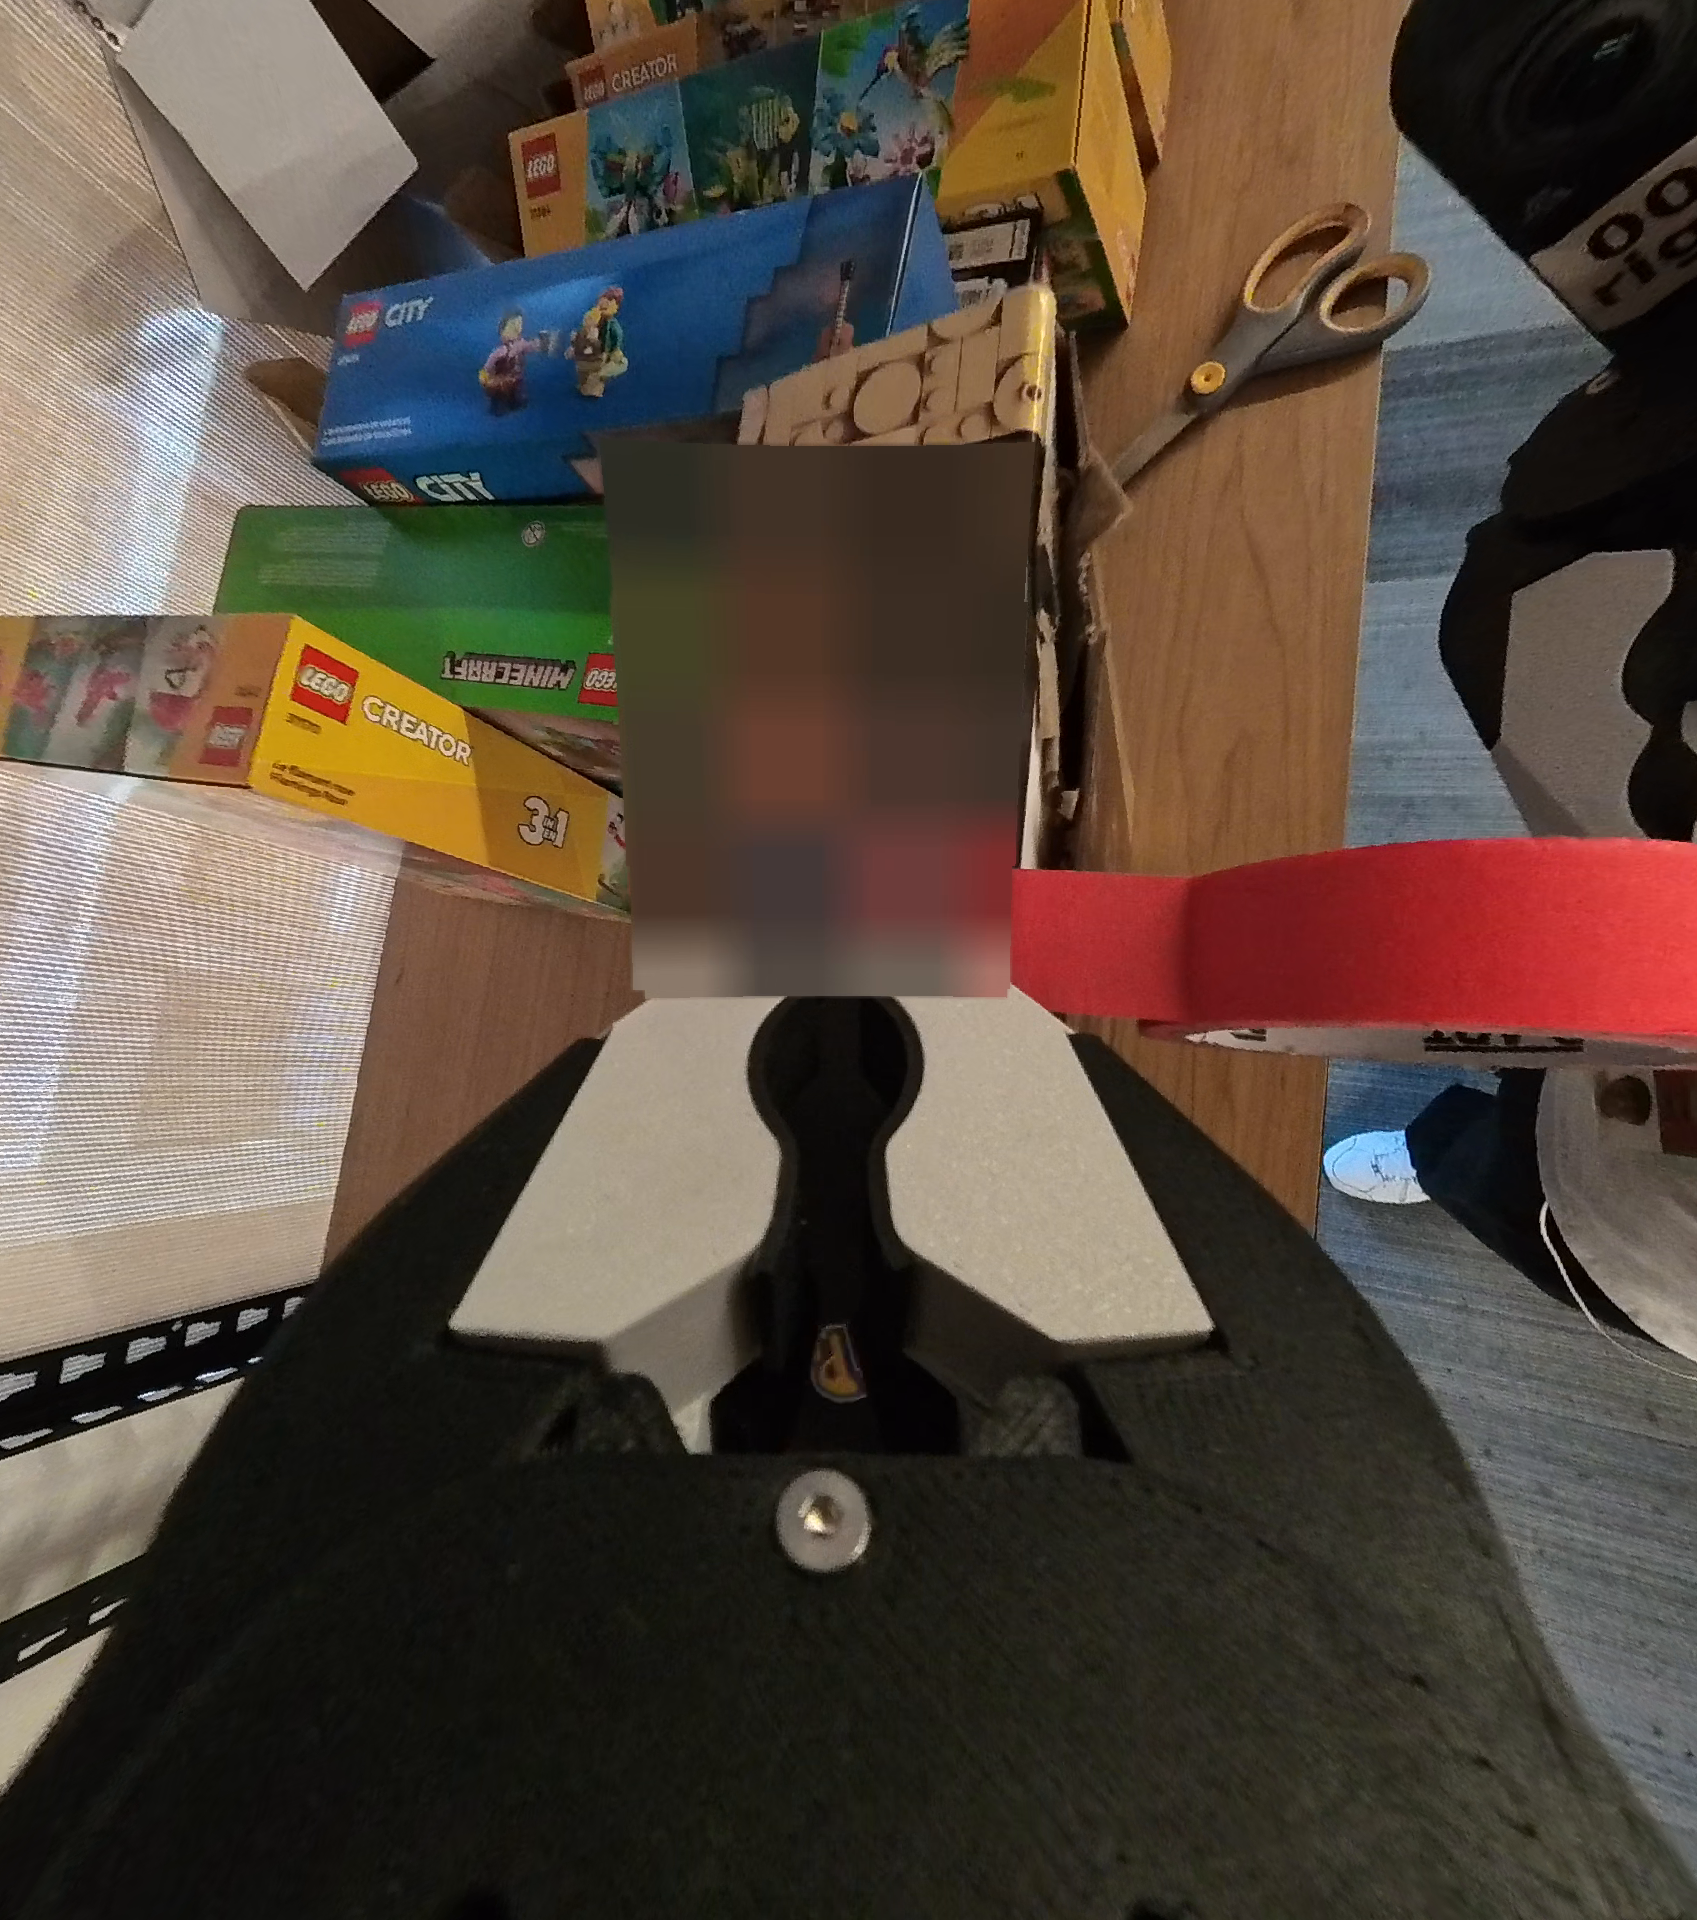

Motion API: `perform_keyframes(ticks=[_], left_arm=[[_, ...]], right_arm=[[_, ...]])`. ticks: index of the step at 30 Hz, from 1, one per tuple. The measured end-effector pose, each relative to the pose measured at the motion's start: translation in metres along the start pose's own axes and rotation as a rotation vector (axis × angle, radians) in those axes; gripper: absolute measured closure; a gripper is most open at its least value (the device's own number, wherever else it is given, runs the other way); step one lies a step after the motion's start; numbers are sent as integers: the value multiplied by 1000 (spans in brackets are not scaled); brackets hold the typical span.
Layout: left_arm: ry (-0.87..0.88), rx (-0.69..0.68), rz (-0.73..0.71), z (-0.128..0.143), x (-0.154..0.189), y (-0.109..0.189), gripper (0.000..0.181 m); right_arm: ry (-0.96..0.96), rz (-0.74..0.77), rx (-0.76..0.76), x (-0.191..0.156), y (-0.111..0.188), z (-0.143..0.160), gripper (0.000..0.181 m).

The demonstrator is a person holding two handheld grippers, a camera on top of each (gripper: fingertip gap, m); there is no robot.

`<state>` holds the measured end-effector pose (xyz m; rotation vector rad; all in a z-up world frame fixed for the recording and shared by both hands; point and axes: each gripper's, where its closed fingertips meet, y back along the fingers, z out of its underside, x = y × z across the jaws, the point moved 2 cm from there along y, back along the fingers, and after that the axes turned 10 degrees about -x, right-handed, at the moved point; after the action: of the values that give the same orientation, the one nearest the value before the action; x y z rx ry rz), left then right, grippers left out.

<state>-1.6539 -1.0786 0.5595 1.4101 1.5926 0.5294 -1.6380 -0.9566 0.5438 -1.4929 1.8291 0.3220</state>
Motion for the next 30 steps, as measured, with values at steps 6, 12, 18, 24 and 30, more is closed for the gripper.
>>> perform_keyframes(ticks=[6,12,18,24,30], left_arm=[[-6,37,-59,1,1,-2,181],[-78,45,-172,1,2,-1,181],[-152,-30,-283,0,4,-2,181],[-212,-95,-344,-1,5,-2,181],[-209,-81,-349,-1,6,-2,181]], right_arm=[[-9,-1,-2,2,0,1,174],[-28,-19,0,4,1,2,174],[-41,-28,1,4,2,1,174],[-37,-19,-5,3,0,0,174],[-53,-21,-9,6,-1,1,174]])
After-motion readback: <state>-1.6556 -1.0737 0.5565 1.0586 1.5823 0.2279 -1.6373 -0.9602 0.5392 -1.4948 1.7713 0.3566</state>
